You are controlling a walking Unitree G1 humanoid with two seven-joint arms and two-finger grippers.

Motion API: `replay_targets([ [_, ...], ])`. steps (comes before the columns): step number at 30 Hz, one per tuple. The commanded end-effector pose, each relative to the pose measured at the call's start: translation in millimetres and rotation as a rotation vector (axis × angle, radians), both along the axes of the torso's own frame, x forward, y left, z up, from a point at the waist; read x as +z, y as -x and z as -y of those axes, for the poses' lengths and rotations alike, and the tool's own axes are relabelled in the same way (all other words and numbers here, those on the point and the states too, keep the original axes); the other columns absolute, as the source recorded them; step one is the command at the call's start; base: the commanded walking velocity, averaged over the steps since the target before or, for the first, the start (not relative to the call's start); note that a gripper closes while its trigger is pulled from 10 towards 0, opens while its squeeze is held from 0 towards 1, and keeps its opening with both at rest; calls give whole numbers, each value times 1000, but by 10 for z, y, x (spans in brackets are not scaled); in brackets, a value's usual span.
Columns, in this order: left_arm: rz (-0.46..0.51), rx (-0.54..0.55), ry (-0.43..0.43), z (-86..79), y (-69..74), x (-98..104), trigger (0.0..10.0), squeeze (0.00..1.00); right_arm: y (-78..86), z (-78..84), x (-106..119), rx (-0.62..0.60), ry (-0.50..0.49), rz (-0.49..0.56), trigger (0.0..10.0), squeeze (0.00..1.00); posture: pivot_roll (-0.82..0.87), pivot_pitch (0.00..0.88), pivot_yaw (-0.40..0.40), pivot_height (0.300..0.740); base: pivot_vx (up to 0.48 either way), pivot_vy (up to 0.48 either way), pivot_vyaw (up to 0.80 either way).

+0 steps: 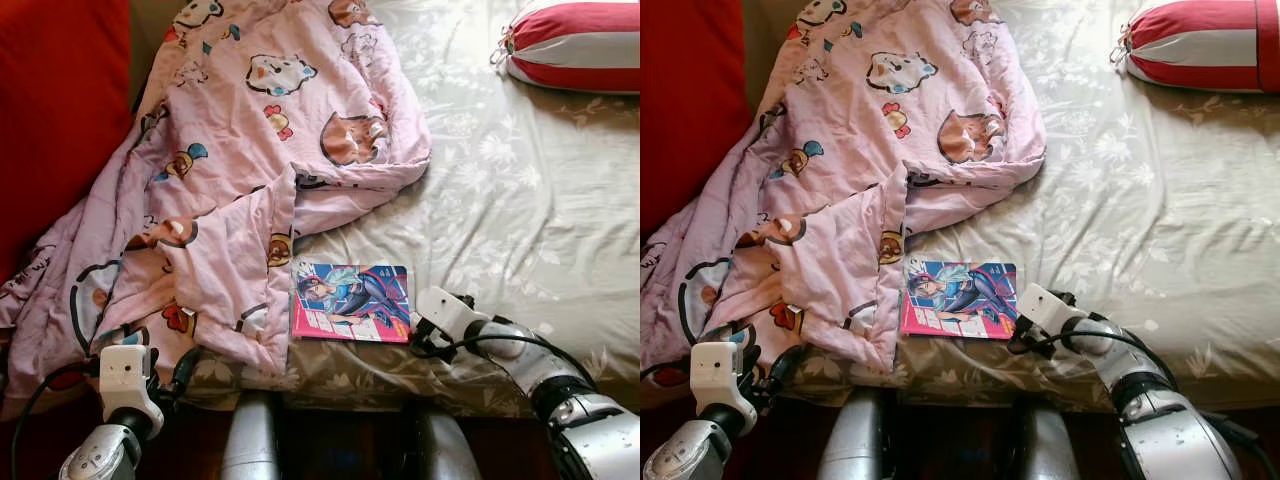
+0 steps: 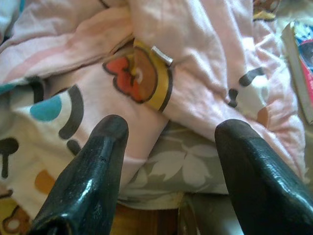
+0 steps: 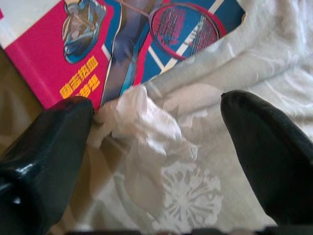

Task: Clean up the room

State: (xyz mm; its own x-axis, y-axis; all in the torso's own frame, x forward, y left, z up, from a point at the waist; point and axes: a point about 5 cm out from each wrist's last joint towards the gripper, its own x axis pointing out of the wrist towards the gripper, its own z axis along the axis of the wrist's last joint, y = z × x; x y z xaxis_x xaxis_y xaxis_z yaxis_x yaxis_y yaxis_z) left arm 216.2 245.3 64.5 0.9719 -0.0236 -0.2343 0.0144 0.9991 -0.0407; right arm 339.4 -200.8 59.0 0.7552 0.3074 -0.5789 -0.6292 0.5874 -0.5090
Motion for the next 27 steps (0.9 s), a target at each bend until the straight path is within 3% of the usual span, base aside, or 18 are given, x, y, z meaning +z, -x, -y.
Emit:
replay_targets([
  [1, -27, 22, -7, -68, 74, -17, 10000, 0, 27, -22, -47, 13, 16, -14, 10000, 0, 299, 284, 42, 602, 0, 0, 0],
  [11, -41, 23, -9, -68, 120, -17, 10000, 0, 19, -62, -51, 41, 48, -23, 10000, 0, 303, 284, 44, 602, 0, 0, 0],
  [12, -44, 24, -11, -71, 123, -16, 10000, 0, 22, -53, -62, 32, 58, -33, 4980, 0, 303, 284, 44, 602, 0, 0, 0],
  [13, -44, 24, -11, -71, 123, -16, 10000, 0, 22, -53, -62, 32, 58, -33, 4980, 0, 303, 284, 44, 602, 0, 0, 0],
  [14, -45, 24, -12, -73, 127, -17, 10000, 0, 27, -57, -69, 27, 42, -42, 0, 0, 303, 284, 44, 602, 0, 0, 0],
  [27, -56, 26, -13, -77, 152, -26, 10000, 0, 94, -62, -168, 20, 53, -81, 0, 0, 307, 286, 46, 602, 0, 0, 0],
])
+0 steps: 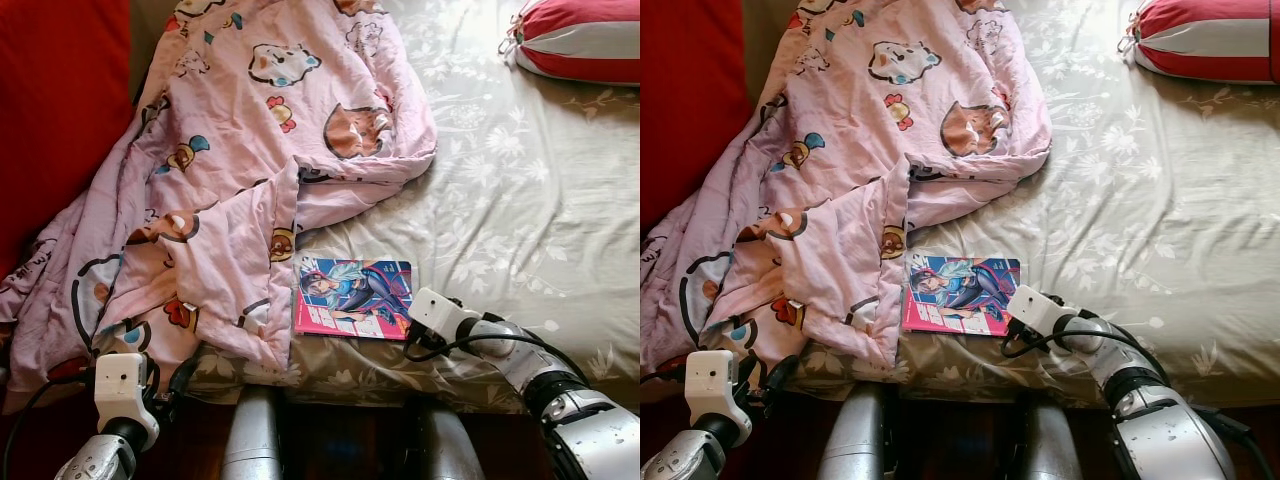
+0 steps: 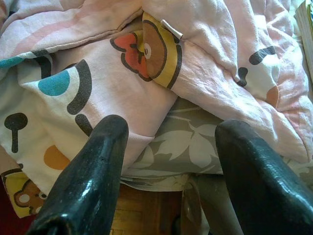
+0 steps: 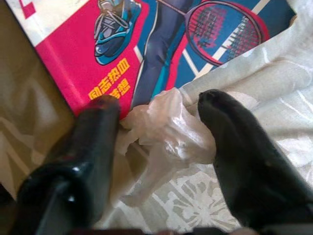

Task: Clean up the room

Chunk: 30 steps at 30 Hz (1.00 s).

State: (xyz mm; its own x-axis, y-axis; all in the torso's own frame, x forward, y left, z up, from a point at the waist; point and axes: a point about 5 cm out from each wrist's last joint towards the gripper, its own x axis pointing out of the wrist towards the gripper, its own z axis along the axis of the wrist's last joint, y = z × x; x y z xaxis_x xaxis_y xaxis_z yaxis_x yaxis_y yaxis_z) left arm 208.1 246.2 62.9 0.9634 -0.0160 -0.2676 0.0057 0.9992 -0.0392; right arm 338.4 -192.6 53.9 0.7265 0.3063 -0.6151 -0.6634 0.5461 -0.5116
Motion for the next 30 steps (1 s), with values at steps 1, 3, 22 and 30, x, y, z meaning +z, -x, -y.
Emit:
replay_targets([
  [1, -23, 18, -11, -69, 75, -12, 10000, 0, 90, 19, -127, -15, 13, -53, 0, 0, 307, 286, 46, 602, 0, 0, 0],
  [3, -24, 18, -11, -68, 84, -7, 10000, 0, 101, 6, -143, -12, 10, -59, 0, 0, 311, 295, 47, 602, 0, 0, 0],
  [22, -41, 12, -13, -60, 101, -26, 10000, 0, 168, -32, -243, -21, 9, -91, 0, 0, 316, 283, 53, 602, 0, 0, 0],
  [30, -37, 7, -17, -66, 59, -19, 10000, 0, 171, 11, -256, -96, -12, -77, 0, 0, 316, 270, 59, 602, 0, 0, 0],
])
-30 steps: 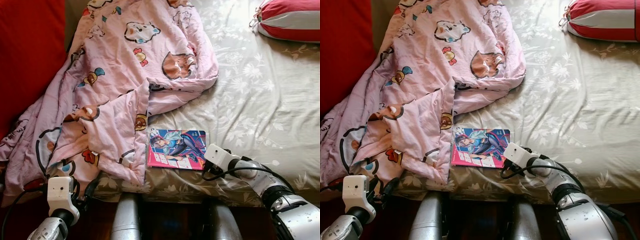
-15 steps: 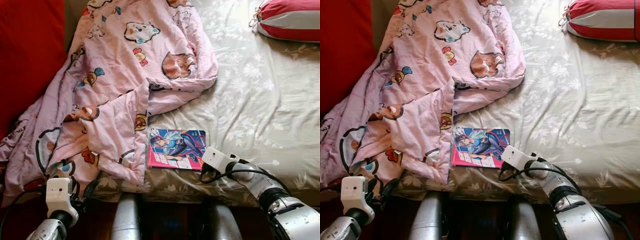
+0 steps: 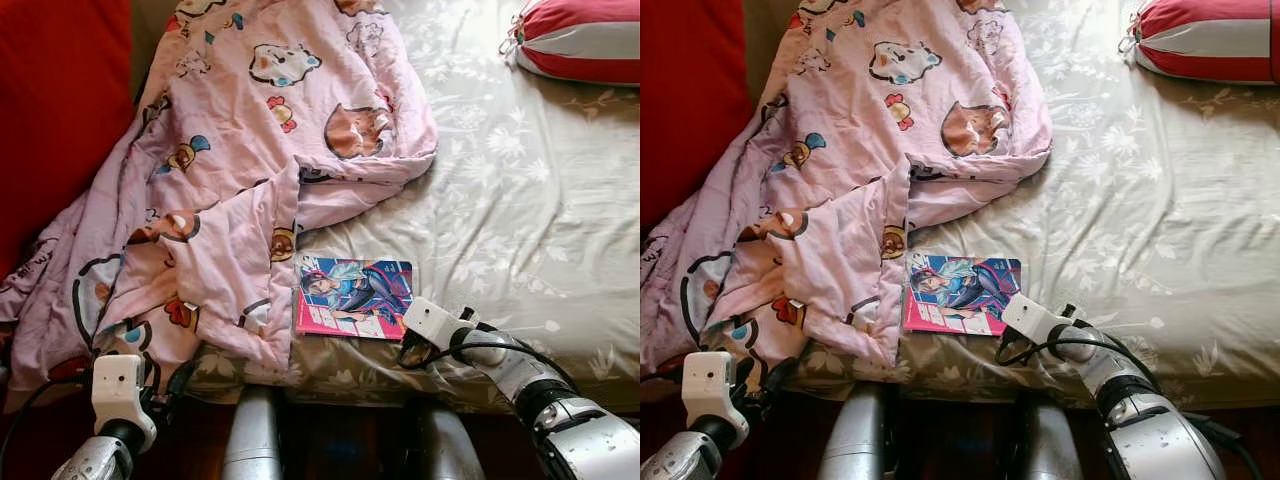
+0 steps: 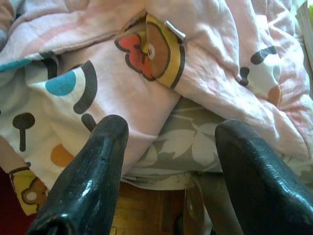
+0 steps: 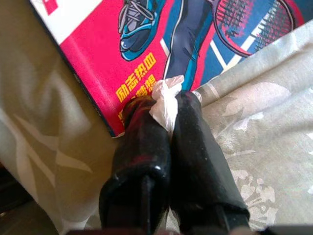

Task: Clean up the room

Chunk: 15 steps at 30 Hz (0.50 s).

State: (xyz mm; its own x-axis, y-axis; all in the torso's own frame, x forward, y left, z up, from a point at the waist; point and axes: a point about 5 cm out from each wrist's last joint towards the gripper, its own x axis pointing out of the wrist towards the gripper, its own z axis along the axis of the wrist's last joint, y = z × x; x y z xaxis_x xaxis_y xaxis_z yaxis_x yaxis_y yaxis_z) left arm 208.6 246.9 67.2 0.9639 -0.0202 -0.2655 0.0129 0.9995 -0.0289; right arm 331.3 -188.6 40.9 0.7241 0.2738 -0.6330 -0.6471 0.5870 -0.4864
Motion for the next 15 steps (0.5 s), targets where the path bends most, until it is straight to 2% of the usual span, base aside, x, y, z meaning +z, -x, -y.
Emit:
replay_targets([
  [1, -37, 16, -10, -62, 58, -60, 10000, 0, 101, 66, -128, -58, -6, -45, 0, 0, 314, 267, 59, 602, 0, 0, 0],
  [5, -36, 15, -10, -60, 31, -63, 10000, 0, 92, 103, -115, -93, -10, -29, 0, 0, 313, 253, 60, 602, 0, 0, 0],
  [9, -34, 16, -7, -57, -13, -81, 10000, 0, 52, 137, -64, -168, -67, 14, 0, 0, 303, 228, 57, 602, 0, 0, 0],
  [15, -32, 9, -2, -39, -133, -130, 10000, 0, -8, 138, 27, -318, -300, 82, 0, 0, 271, 165, 50, 602, 0, 0, 0],
])
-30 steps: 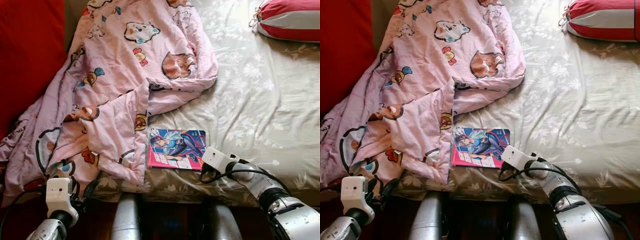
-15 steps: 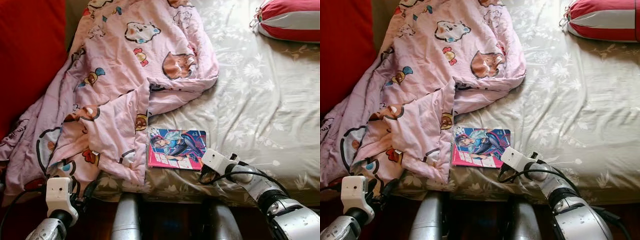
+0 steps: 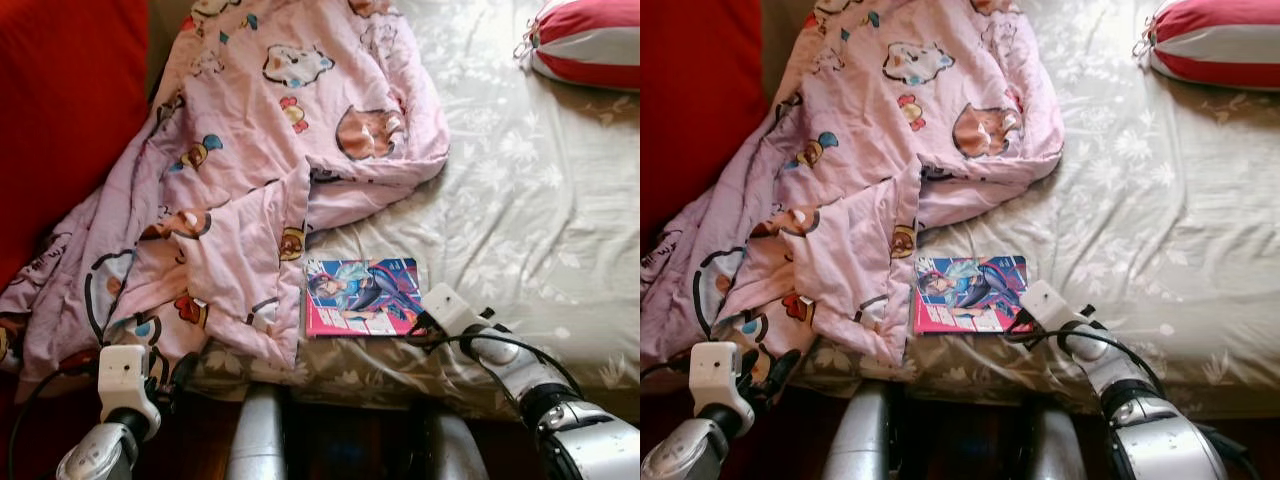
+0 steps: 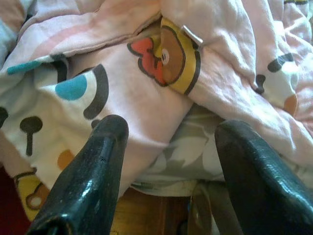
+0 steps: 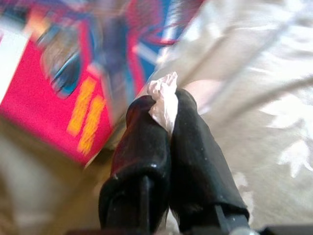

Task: Clean up the room

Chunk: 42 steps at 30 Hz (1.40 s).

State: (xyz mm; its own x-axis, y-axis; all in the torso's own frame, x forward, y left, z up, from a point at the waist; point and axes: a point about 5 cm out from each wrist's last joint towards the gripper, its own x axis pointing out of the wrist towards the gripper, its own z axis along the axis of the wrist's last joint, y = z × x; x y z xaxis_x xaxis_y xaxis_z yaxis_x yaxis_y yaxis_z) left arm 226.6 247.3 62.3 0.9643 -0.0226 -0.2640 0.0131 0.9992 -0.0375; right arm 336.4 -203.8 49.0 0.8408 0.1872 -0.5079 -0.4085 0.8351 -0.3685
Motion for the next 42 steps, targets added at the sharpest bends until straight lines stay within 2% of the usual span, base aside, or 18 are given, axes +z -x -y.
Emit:
replay_targets([
  [1, -30, 5, -6, -27, 24, -85, 10000, 0, 43, -26, -48, -64, -138, 10, 0, 0, 264, 156, 49, 602, 0, 0, 0],
  [3, -29, 0, -3, -20, -11, -103, 10000, 0, 54, -65, -49, -95, -260, 32, 0, 0, 250, 132, 47, 602, 0, 0, 0],
  [6, -32, 2, -2, -24, -39, -132, 10000, 0, 72, -93, -64, -109, -323, 43, 0, 0, 240, 109, 42, 602, 0, 0, 0],
  [9, -32, 14, 0, -42, -97, -174, 10000, 0, 124, -95, -81, -153, -446, 94, 0, 0, 222, 57, 31, 602, 0, 0, 0],
  [13, -34, 27, 3, -60, -153, -225, 10000, 0, 206, -12, -119, -219, -479, 142, 0, 0, 197, 17, 28, 602, 0, 0, 0],
  [14, -34, 33, 8, -52, -185, -261, 10000, 0, 302, 58, -156, -271, -511, 180, 0, 0, 177, 0, 23, 602, 0, 0, 0],
  [15, -34, 33, 8, -52, -185, -261, 10000, 0, 302, 58, -156, -271, -511, 180, 0, 0, 177, 0, 23, 602, 0, 0, 0],
  [17, -40, 32, 14, -27, -224, -314, 10000, 0, 426, 99, -182, -323, -564, 234, 0, 0, 151, 0, 23, 602, 0, 0, 0],
  [18, -46, 37, 22, -17, -240, -353, 10000, 0, 505, 108, -205, -347, -586, 258, 627, 0, 140, 0, 23, 602, 0, 0, 0],
  [19, -48, 41, 27, -14, -246, -370, 10000, 0, 537, 115, -219, -364, -591, 266, 627, 0, 138, 0, 21, 602, 0, 0, 0],
  [21, -50, 47, 32, -9, -260, -397, 10000, 0, 580, 119, -244, -387, -606, 269, 6510, 0, 133, 0, 22, 602, 0, 0, 0],
  [22, -52, 49, 32, -8, -266, -405, 10000, 0, 590, 116, -254, -390, -612, 266, 6510, 0, 133, 0, 22, 602, 0, 0, 0],
  [23, -55, 49, 32, -3, -279, -421, 10000, 0, 615, 125, -285, -426, -626, 263, 10000, 0, 120, 0, 24, 602, 0, 0, 0],
  [25, -65, 53, 36, 18, -309, -465, 10000, 0, 687, 131, -402, -520, -679, 228, 10000, 0, 113, 0, 27, 602, 0, 0, 0],
  [30, -102, 76, 52, 35, -304, -568, 10000, 0, 866, 146, -660, -614, -630, 115, 10000, 0, 94, 0, 36, 602, 0, 0, 0],
  [33, -152, 67, 67, 94, -273, -681, 10000, 0, 1001, 217, -786, -735, -646, 72, 10000, 0, 91, 0, 35, 602, 0, 0, 0],
  [38, -203, 76, 78, 111, -246, -768, 10000, 0, 1075, 219, -867, -772, -625, 29, 10000, 0, 76, 0, 34, 622, 0, 0, 0],
  [42, -266, 79, 99, 163, -216, -866, 10000, 0, 1182, 133, -1008, -770, -612, -96, 10000, 0, 71, 0, 29, 652, 0, 0, 0],
])
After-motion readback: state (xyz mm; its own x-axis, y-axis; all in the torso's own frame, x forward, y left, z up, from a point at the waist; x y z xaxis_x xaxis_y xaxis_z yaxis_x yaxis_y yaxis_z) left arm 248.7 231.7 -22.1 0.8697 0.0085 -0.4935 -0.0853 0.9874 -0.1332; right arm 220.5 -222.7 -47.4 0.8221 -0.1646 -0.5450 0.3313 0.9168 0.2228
